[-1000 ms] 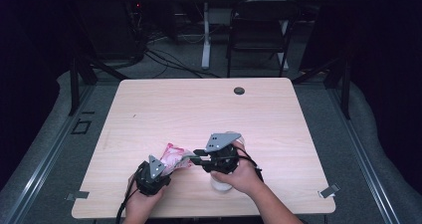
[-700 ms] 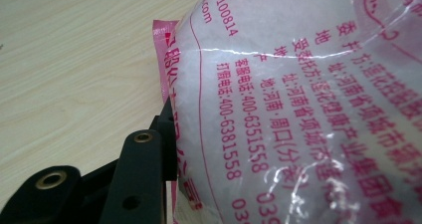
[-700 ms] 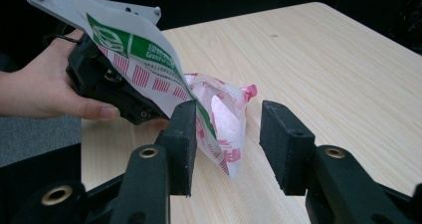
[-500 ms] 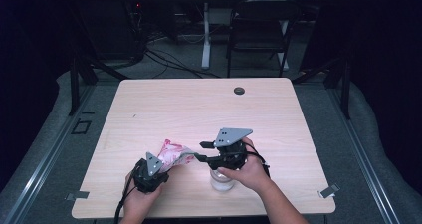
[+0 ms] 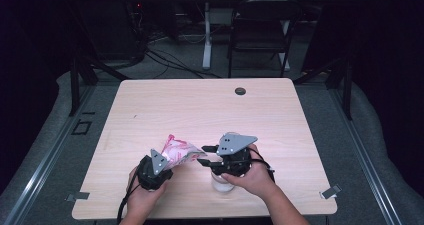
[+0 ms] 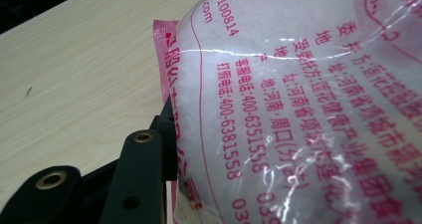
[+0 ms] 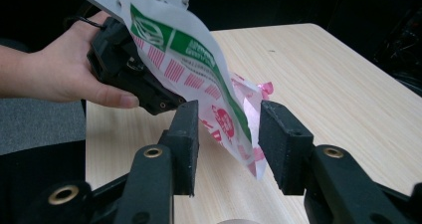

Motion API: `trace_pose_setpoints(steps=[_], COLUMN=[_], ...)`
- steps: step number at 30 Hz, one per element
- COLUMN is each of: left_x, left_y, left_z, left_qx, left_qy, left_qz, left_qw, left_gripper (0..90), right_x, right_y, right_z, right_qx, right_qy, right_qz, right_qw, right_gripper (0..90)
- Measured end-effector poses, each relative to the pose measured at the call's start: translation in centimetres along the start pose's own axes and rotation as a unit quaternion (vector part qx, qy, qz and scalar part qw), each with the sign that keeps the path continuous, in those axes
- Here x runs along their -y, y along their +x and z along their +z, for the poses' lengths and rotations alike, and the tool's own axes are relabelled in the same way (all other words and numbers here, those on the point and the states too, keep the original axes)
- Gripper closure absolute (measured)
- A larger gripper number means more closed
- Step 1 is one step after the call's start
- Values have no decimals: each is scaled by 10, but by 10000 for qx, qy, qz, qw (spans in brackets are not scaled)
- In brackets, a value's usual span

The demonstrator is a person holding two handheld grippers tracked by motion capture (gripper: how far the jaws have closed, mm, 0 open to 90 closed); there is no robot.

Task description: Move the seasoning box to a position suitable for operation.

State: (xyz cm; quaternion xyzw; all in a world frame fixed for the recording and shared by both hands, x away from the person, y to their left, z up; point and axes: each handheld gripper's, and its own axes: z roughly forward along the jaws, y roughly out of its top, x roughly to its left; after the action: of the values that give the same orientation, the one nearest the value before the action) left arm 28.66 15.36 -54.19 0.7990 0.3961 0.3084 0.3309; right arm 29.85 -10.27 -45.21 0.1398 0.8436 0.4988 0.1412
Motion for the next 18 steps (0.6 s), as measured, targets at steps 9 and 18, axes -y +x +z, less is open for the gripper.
trace_pose_setpoints(steps=[9,18], left_x=[-7,-11], left_y=[-7,-13], left_z=[4,7], left_qx=[44,90], left_qy=[-17,-52], left_qz=[281,447], left_qw=[9996,9989], left_gripper=[586,586], right_x=[2,4], right_y=[2,4], right_z=[-10,-13], right_qx=[21,24], right_qy=[-63,-74], right_qz=[42,53], right_qw=[10000,10000], right_gripper=[611,625])
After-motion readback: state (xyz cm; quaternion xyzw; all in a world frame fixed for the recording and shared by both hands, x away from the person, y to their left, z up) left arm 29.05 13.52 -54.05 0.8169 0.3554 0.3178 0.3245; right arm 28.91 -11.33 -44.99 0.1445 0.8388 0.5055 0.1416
